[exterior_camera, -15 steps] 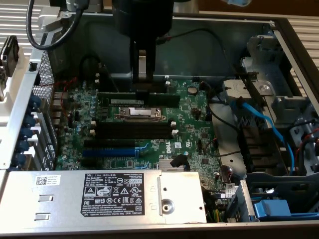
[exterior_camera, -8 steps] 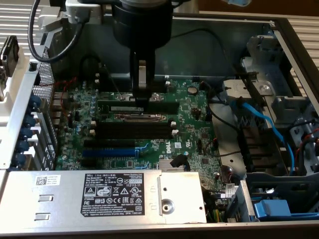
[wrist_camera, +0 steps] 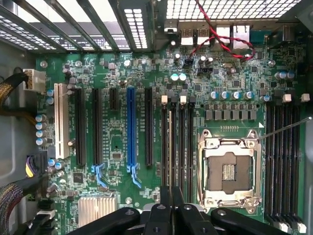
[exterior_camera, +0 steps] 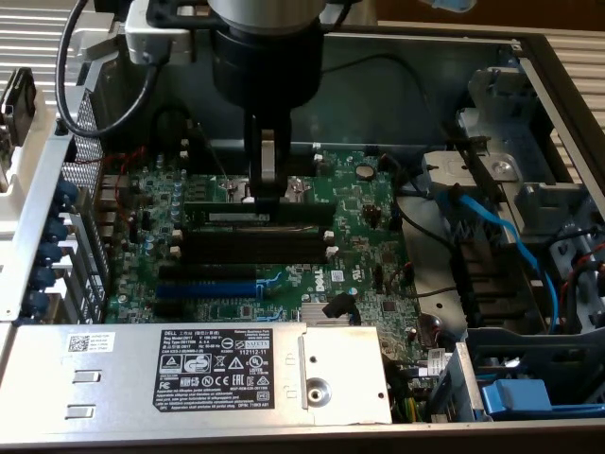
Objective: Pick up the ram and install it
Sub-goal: 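Pick up the ram and move it above insertion slot, then insert the ram into the slot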
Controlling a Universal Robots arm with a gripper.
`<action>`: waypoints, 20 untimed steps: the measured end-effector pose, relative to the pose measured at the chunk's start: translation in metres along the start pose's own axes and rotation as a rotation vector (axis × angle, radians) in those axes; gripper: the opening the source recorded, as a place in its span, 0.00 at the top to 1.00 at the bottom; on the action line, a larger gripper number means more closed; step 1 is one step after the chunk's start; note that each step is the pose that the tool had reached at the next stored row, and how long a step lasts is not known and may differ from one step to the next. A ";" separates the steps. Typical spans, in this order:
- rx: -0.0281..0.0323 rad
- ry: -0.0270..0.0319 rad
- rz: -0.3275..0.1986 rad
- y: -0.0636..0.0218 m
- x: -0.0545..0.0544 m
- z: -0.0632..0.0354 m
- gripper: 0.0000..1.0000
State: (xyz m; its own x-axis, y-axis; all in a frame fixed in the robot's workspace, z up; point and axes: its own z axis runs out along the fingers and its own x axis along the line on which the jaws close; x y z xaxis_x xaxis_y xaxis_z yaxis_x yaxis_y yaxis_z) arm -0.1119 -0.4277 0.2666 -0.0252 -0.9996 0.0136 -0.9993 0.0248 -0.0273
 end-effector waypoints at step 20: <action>-0.0003 -0.0013 -0.015 0.0026 0.003 0.0217 0.88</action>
State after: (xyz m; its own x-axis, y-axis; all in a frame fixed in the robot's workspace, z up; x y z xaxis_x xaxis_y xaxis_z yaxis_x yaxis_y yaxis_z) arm -0.1140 -0.4307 0.2450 -0.0101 -0.9999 0.0127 -0.9996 0.0098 -0.0268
